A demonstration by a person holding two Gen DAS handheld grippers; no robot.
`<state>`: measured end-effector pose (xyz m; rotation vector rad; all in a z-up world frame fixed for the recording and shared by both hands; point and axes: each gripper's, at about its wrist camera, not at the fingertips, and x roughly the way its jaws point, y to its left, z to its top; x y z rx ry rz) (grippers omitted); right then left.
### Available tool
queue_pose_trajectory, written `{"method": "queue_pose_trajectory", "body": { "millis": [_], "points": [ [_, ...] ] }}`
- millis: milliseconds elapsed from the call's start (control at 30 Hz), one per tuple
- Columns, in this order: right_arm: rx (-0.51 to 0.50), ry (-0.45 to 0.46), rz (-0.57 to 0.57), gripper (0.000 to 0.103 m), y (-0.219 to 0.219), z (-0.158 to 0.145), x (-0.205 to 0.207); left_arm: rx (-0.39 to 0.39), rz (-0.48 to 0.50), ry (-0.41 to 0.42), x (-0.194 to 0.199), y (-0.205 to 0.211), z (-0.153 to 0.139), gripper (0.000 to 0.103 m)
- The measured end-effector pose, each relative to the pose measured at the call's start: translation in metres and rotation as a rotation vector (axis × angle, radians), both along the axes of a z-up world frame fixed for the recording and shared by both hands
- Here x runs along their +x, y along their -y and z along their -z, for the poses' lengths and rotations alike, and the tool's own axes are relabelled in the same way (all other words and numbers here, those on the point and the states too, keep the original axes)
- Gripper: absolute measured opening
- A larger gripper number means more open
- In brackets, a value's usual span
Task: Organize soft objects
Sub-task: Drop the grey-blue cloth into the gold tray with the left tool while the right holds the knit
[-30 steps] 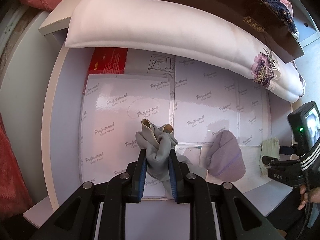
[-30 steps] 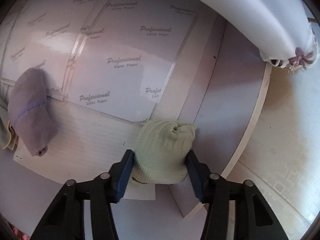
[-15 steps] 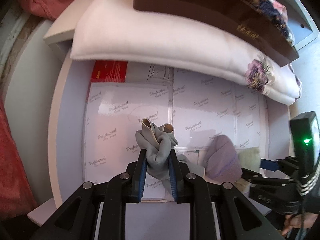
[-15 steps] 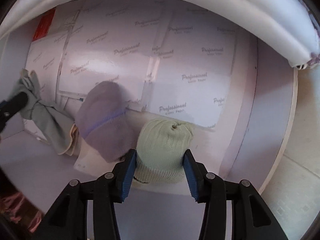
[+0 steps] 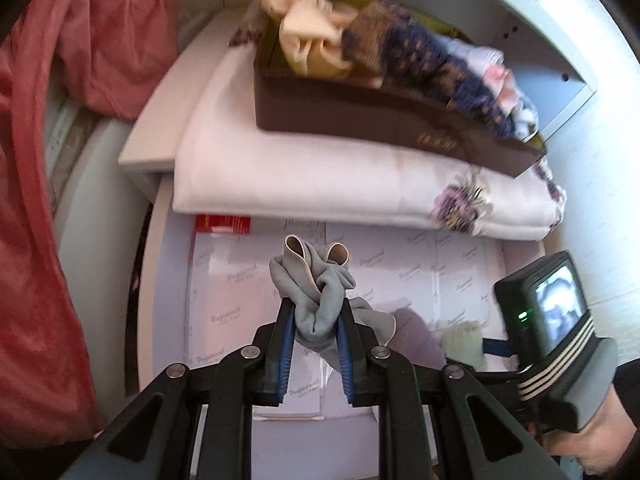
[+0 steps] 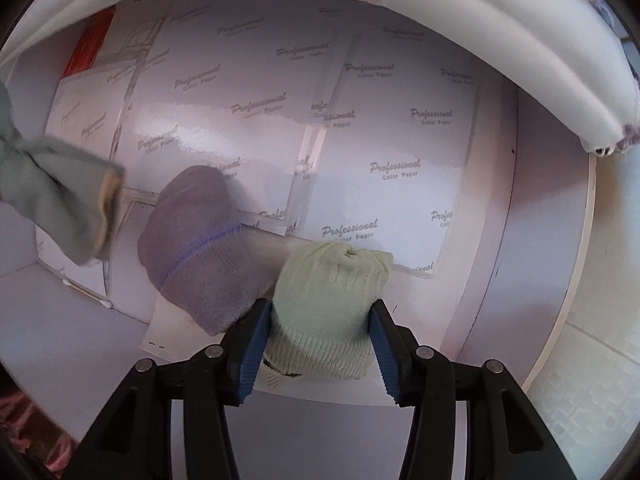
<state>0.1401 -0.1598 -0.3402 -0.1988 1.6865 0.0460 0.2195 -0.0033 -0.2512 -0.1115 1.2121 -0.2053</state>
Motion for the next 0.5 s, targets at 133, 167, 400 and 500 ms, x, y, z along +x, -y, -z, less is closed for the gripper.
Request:
{"method": "queue_pose_trajectory", "body": {
  "millis": [133, 167, 400, 500],
  "points": [
    [-0.002, 0.002, -0.006, 0.051, -0.004, 0.001, -0.002, -0.008, 0.004, 0.036, -0.002, 0.002, -0.014, 0.018],
    [-0.004, 0.003, -0.009, 0.051, -0.005, 0.001, -0.002, -0.009, 0.005, 0.044, -0.003, 0.002, -0.018, 0.018],
    [-0.009, 0.006, -0.016, 0.051, -0.014, 0.006, -0.005, -0.058, -0.014, 0.096, -0.003, -0.005, -0.046, 0.018],
    [-0.011, 0.008, -0.021, 0.051, -0.019, 0.005, -0.007, -0.083, -0.022, 0.126, 0.001, -0.009, -0.063, 0.018]
  ]
}}
